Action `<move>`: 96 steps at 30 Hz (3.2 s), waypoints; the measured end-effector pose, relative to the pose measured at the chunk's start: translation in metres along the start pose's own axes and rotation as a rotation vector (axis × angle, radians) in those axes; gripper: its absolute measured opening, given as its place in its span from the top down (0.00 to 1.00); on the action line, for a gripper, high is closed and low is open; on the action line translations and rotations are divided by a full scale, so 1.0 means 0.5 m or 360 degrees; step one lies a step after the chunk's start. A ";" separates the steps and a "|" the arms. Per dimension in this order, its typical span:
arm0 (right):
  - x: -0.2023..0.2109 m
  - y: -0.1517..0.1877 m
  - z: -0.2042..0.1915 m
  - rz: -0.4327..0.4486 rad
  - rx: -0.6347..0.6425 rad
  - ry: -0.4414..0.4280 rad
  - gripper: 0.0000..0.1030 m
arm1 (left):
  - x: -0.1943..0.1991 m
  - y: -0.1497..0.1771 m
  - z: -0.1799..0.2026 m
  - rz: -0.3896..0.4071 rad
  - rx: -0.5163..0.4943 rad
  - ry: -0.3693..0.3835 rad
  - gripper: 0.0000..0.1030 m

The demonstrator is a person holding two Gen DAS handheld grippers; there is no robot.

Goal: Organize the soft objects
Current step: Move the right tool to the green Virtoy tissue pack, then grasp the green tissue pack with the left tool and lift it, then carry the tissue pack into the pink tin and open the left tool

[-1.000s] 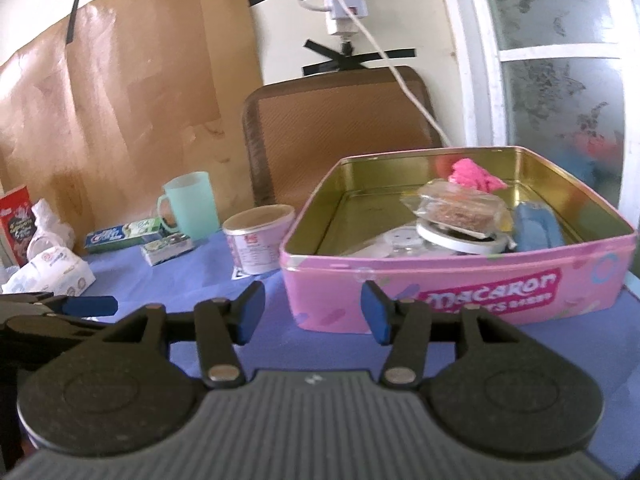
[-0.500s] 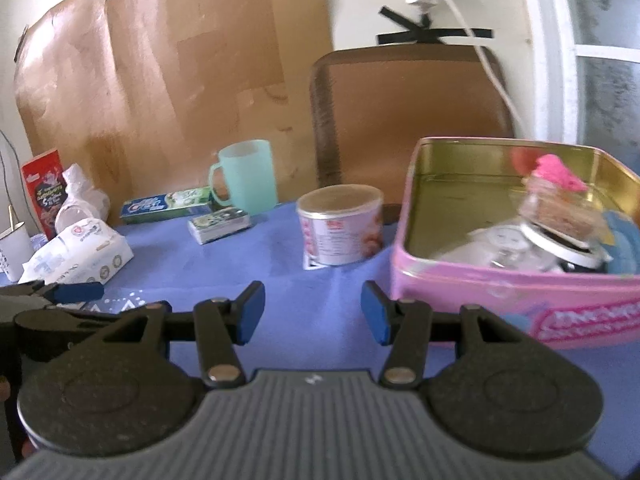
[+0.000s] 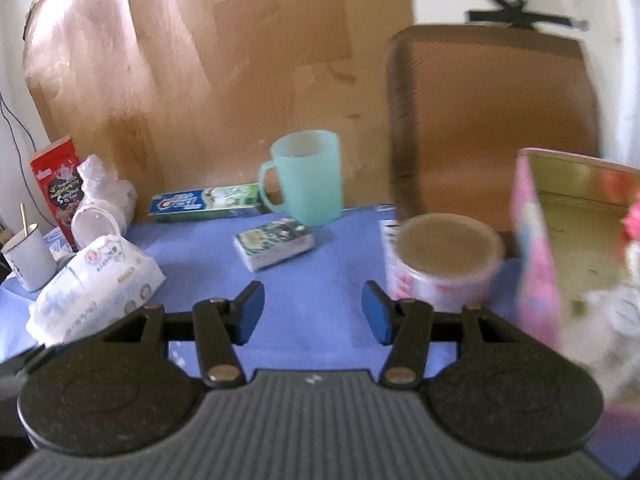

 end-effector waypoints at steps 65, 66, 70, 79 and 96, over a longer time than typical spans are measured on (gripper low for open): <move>0.159 0.256 0.059 0.0153 0.0376 0.0010 0.52 | 0.029 0.080 0.325 -0.0302 -0.0496 0.0627 0.50; 0.175 0.249 0.071 0.0210 0.0360 0.0041 0.52 | 0.038 0.071 0.348 -0.0270 -0.0533 0.0647 0.49; 0.241 0.208 0.139 0.0410 0.0255 0.0169 0.52 | 0.057 0.037 0.464 -0.0158 -0.0695 0.0736 0.44; 0.209 0.136 0.335 0.0381 -0.0020 0.0578 0.40 | -0.066 -0.011 0.590 -0.0114 -0.0670 0.0367 0.07; 0.310 0.222 0.324 0.0579 -0.0267 0.0420 0.40 | -0.015 0.030 0.545 -0.0056 -0.0744 0.0028 0.00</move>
Point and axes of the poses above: each gripper's, at about its wrist camera, not at the fingertips, and x roughly against the way its jaws point, z to its right, y to its underside, the point moved 8 cm from there along -x, roughly the way its jaws point, and after that the axes turned 14 degrees about -z, right-handed, at the moved point
